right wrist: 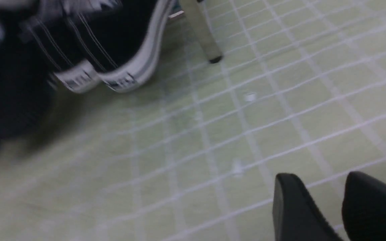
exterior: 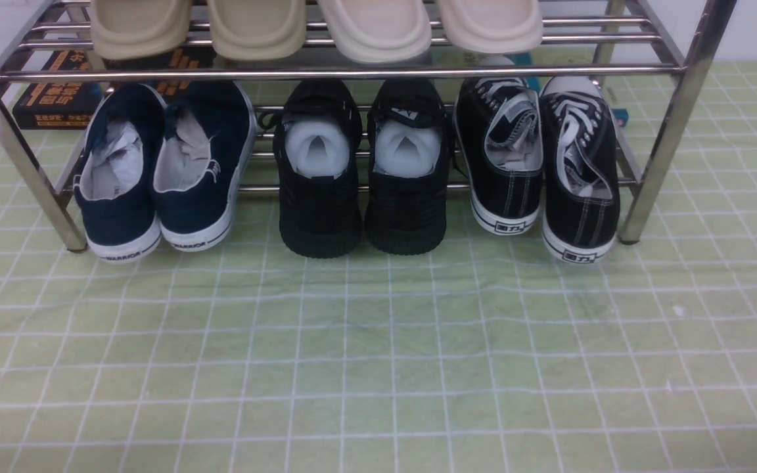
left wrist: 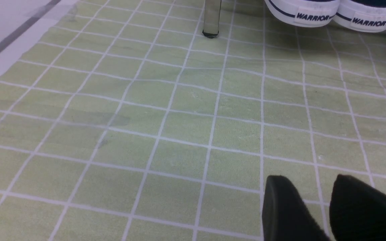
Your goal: Take the shoes off the shelf with your hand from the green coffee tablecloth.
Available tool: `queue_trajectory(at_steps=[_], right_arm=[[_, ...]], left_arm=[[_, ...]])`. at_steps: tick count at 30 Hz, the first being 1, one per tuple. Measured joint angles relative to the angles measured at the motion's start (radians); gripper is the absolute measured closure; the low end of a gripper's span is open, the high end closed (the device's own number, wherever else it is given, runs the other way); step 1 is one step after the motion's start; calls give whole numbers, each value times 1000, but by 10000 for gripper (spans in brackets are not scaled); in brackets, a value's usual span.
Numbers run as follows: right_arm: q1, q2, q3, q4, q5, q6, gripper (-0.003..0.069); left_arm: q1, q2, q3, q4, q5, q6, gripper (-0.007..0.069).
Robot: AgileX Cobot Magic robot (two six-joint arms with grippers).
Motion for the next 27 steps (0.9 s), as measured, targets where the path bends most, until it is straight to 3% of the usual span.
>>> queue_trajectory(at_steps=[1, 4, 9, 14, 16, 17, 20, 27], right_arm=[[0, 0, 3, 138, 0, 82, 417], [0, 0, 4, 266, 0, 129, 417], [0, 0, 4, 307, -1, 137, 417], [0, 0, -20, 309, -19, 51, 440], [0, 3, -78, 303, -30, -42, 486], [0, 26, -151, 286, -29, -138, 545], [0, 131, -270, 226, 8, -265, 645], [0, 602, -584, -31, 421, -368, 659]], left_arm=[[0, 0, 0, 0, 0, 0, 382], [0, 0, 0, 0, 0, 0, 382], [0, 0, 0, 0, 0, 0, 382], [0, 0, 0, 0, 0, 0, 382], [0, 0, 0, 0, 0, 0, 382], [0, 0, 0, 0, 0, 0, 382], [0, 0, 0, 0, 0, 0, 382], [0, 0, 0, 0, 0, 0, 382]])
